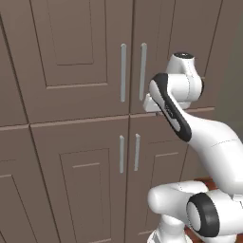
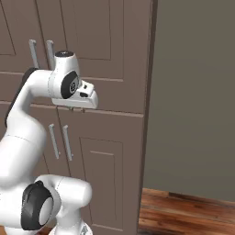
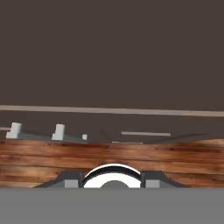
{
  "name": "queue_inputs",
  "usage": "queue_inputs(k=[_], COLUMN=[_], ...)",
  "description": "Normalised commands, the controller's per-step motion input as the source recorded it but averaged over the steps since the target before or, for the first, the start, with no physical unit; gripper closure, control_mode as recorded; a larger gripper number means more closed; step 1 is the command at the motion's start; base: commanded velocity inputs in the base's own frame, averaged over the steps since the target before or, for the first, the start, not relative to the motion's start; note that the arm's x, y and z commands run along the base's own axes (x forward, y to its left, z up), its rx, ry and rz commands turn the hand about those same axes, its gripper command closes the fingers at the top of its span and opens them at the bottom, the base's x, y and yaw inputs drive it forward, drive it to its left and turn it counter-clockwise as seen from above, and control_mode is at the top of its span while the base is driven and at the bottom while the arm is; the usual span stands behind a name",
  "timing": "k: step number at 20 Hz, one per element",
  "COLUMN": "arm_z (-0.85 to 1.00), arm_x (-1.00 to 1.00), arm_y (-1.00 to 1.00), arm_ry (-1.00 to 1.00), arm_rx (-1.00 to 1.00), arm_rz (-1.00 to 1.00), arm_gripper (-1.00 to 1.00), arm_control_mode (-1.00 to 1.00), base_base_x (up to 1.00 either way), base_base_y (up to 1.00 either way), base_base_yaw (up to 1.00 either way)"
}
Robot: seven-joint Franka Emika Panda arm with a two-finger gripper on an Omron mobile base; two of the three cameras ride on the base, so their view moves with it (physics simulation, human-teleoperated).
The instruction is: Navigate to the sink.
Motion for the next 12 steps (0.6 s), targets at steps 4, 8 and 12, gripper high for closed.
queue_inputs(k=[4, 8, 12], arm_z=[-0.14, -0.42, -0.52], arm_x=[-0.53, -0.94, -0.76], arm_y=[0.0, -0.05, 0.0], arm_ry=[0.0, 0.0, 0.0], arm_rx=[0.0, 0.0, 0.0], arm_rz=[0.0, 0.0, 0.0], arm_gripper=[-1.0, -1.0, -1.0], arm_control_mode=[-1.0, -1.0, -1.0], base_base_x=[0.0, 0.0, 0.0], base_base_y=[0.0, 0.0, 0.0], base_base_yaw=[0.0, 0.0, 0.0])
